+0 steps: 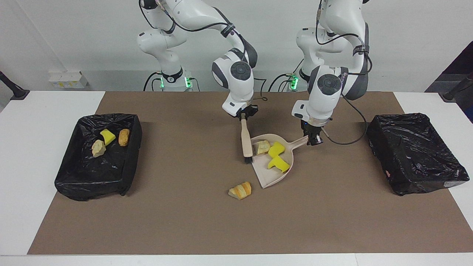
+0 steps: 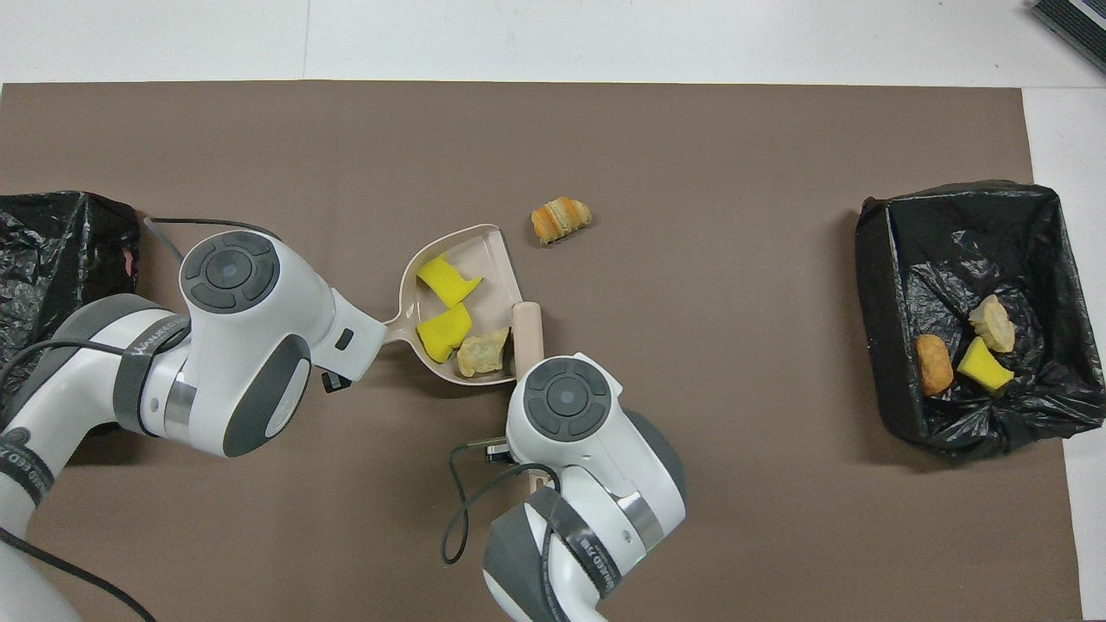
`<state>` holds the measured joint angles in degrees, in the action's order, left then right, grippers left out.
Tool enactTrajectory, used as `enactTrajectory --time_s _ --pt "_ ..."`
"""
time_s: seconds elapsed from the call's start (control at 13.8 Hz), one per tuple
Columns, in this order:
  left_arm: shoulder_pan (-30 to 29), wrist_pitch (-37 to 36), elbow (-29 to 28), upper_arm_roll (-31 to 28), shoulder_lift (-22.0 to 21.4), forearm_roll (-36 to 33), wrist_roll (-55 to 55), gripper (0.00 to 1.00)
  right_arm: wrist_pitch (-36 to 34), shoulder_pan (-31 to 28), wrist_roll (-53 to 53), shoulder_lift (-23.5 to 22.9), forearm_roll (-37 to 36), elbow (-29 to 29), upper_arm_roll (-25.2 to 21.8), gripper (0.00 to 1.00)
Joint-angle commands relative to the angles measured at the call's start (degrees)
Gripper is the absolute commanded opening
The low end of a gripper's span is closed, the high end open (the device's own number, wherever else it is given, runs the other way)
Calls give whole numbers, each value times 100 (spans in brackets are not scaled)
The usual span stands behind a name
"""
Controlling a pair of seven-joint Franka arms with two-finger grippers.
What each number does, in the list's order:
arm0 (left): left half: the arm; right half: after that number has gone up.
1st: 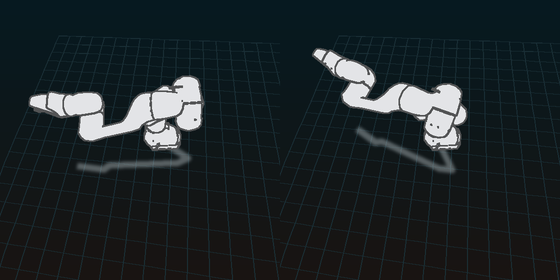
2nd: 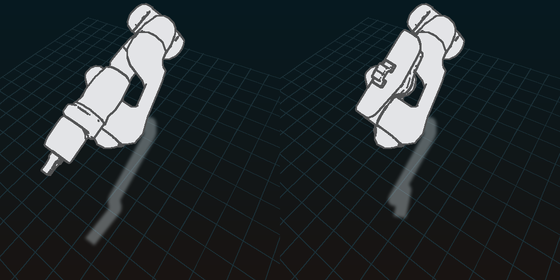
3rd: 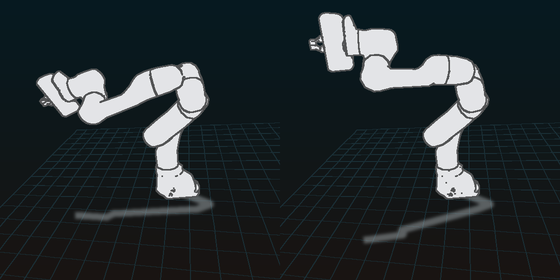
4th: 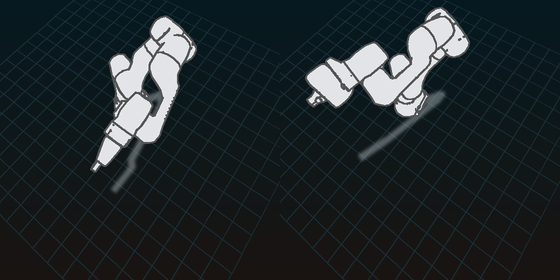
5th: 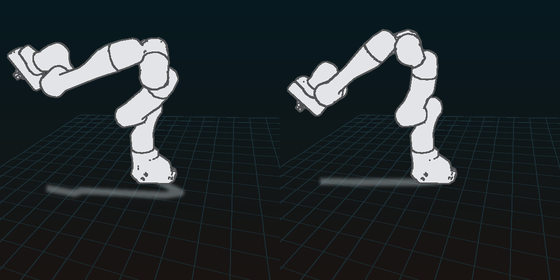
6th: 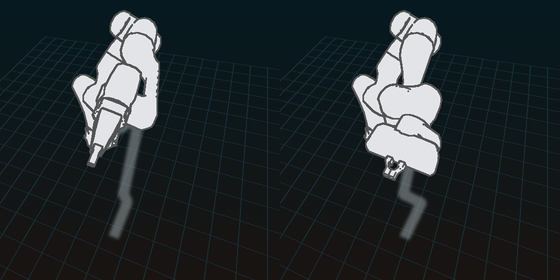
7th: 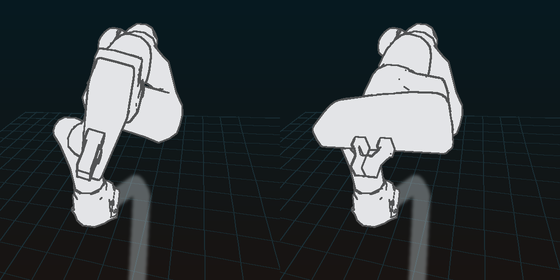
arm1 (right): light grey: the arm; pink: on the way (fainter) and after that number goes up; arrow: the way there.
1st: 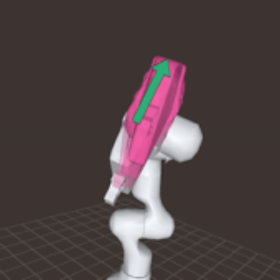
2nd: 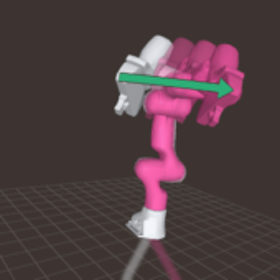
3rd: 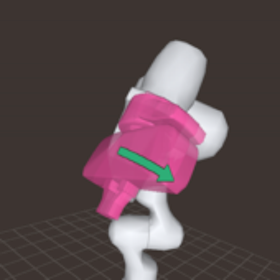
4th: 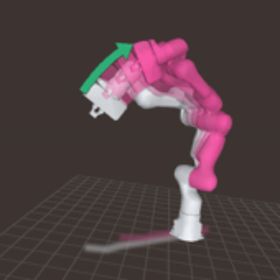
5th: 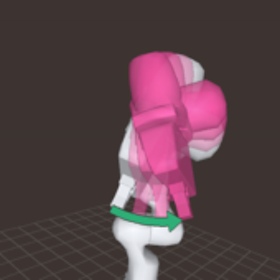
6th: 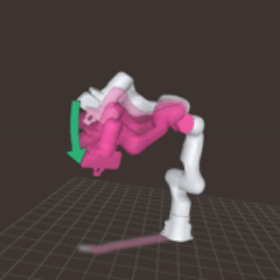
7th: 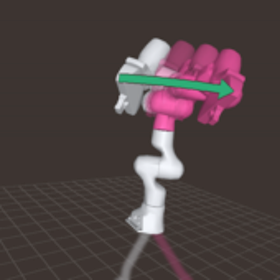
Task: Sweep and dump trash in bin
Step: 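Sweep the remaining pieces into the dustpan with the right gripper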
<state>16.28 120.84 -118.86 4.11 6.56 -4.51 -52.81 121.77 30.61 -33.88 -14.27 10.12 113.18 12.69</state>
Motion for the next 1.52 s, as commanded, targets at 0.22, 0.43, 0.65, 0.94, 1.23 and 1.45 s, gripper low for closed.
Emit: enactTrajectory --time_s 0.22,0.43,0.65,0.94,1.23,1.45 --pt "33 124 -243 -51 -199 47 34 0 -91 -300 20 -147 -288 -323 -47 0" --pt "33 133 -243 -51 -199 56 43 0 -240 -888 311 -190 -1264 -612 -21 0" --pt "33 133 -243 -51 -199 64 192 0 -241 -1485 1187 -620 -1784 -1130 -30 0" --pt "-63 133 -252 -51 -199 424 708 0 -477 -1804 2297 -1488 -2373 -2191 -30 0" --pt "-72 124 -287 -51 -216 434 1142 0 -1304 -1428 2342 -2387 -2532 -3531 -3 0" --pt "-64 133 -287 -51 -216 434 1133 0 -1917 -1050 2342 -2318 -2427 -3513 32 0"
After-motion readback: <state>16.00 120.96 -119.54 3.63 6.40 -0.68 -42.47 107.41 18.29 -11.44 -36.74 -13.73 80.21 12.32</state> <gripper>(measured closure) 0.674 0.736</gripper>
